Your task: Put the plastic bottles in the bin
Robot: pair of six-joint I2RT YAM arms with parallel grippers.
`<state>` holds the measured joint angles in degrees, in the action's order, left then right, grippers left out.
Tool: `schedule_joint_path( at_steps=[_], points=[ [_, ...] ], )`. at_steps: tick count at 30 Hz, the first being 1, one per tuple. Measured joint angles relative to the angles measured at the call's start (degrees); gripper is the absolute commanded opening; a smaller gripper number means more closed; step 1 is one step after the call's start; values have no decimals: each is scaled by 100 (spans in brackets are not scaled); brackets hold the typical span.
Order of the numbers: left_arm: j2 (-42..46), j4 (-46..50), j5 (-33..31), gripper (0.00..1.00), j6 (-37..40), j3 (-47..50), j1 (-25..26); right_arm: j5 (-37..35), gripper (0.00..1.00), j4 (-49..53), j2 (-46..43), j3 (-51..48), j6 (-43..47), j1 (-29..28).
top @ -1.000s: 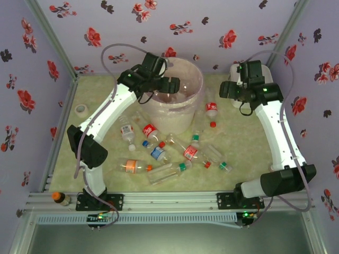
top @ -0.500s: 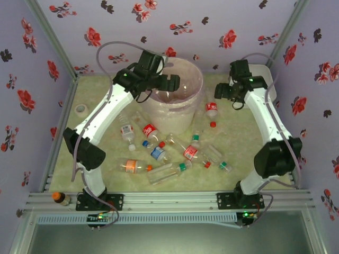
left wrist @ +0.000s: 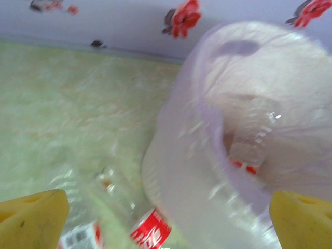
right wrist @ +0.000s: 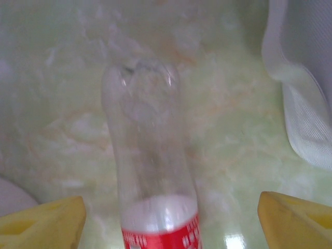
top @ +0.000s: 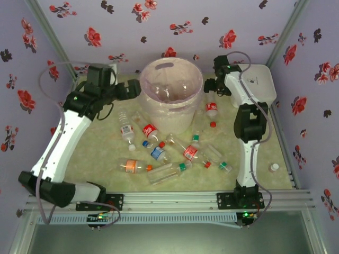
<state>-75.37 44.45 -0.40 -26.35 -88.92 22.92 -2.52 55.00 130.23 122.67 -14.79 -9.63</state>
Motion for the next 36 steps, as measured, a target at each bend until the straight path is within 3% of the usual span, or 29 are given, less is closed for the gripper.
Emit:
schedule_joint_path(
  at_steps=[6,11,23,31,36],
  points=[
    [726,201,238,100,-343,1408,-610,-26,83,321,1014,1128,-61,0],
    [916,15,494,100,-734,2330,-914,-4,81,474,1331,1213,-92,0],
    [745,-616,804,100,-1152,2817,-944,0,60,544,1429,1213,-129,0],
    [588,-1099,1036,100,-1421,2931,-957,24,56,645,1038,1211,-11,42],
    [358,-1563,1252,100,-1663,3060,-1049,109,50,614,-120,975,48,223]
  ],
)
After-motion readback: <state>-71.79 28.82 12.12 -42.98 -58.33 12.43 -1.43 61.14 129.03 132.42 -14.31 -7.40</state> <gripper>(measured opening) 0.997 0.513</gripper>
